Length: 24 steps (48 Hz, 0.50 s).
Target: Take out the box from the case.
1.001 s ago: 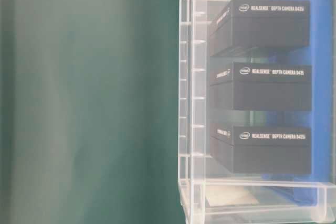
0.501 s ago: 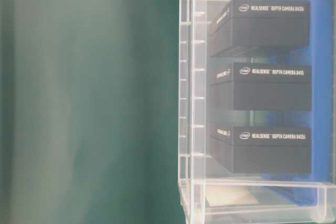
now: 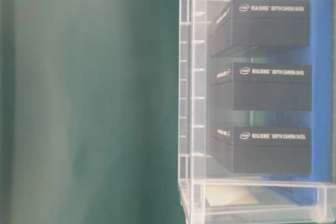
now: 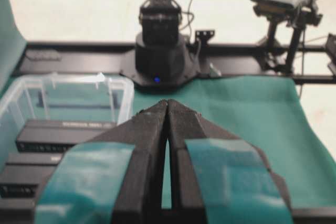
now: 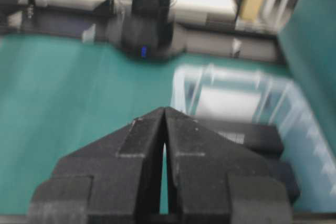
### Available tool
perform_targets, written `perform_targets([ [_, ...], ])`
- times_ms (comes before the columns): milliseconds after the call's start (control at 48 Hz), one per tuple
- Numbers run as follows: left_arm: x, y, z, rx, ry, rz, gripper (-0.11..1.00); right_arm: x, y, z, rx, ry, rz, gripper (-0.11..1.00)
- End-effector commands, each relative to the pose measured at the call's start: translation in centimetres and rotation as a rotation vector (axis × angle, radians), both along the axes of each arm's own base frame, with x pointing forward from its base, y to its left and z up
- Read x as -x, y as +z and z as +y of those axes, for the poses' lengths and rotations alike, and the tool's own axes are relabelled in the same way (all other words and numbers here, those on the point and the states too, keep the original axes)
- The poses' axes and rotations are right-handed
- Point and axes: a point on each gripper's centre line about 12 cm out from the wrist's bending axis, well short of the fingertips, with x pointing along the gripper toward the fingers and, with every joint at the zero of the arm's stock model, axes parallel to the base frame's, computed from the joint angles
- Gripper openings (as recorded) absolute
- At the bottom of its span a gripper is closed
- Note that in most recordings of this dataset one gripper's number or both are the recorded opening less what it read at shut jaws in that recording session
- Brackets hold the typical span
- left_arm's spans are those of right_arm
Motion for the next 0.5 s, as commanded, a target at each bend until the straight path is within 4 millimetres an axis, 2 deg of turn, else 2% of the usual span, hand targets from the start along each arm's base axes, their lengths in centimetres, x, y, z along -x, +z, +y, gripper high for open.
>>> perform_targets([
  [0,-0.1,0.7,-0.1,0.027,-0.006,0.034,0.0,-0.1,0.7,0.0,-0.004,0.0,0.057,0.01],
  [229,0.2,0.2,-0.2,0.112,0.012,0.33,0.0,0.0,0.8,0.0,-0.083,-0.025,0.322,0.01],
  [480,0.9,-0.3,-0.3,0.141,0.056,0.718,0.0,-0.1,-0.9,-0.2,-0.148,-0.088,0.731,0.01],
])
